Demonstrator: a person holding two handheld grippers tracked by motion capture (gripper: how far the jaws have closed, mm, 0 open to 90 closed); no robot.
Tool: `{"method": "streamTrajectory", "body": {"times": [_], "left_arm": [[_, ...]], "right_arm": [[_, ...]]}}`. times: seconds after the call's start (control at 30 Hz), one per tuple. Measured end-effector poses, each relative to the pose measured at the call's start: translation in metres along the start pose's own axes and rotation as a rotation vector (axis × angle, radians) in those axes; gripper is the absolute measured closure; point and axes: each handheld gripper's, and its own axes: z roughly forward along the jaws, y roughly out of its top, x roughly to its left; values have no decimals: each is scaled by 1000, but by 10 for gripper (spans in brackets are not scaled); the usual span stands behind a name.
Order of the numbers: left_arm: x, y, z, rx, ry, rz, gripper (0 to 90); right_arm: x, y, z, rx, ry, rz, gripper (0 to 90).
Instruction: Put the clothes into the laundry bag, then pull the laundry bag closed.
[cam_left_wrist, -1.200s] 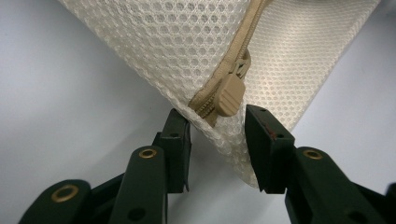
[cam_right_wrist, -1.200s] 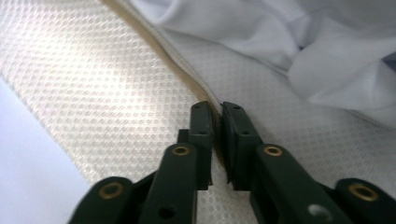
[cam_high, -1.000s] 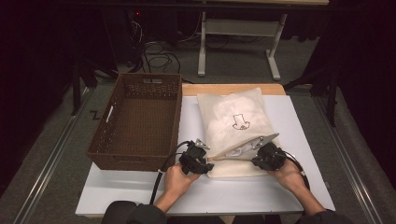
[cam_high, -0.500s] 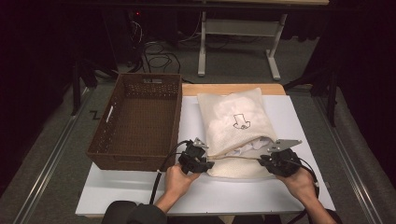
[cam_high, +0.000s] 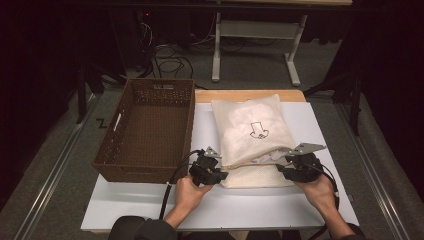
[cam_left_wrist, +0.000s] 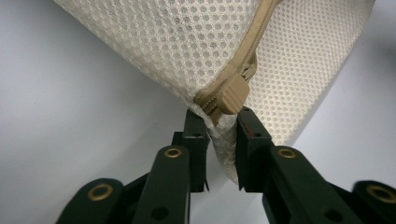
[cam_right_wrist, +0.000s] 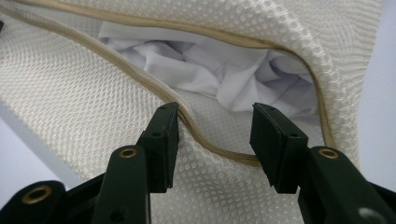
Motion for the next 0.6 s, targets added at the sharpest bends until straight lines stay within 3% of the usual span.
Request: {"method": "streamTrajectory", "body": {"times": [0.1,0.17,0.43,0.6], "left_arm": [[-4,1,-4,-23,8,8,730],[-5,1,-5,-27,9,8,720],[-5,0,-11,-13,20,-16,661],[-8,3,-18,-50,25,-16,653]], "right_arm": [[-1,-1,-1,-7,-8,14,534],[-3,-1,-1,-2,13,35,587],[1,3,2,-7,6,24,586],[1,0,13,41,18,15,606]]}}
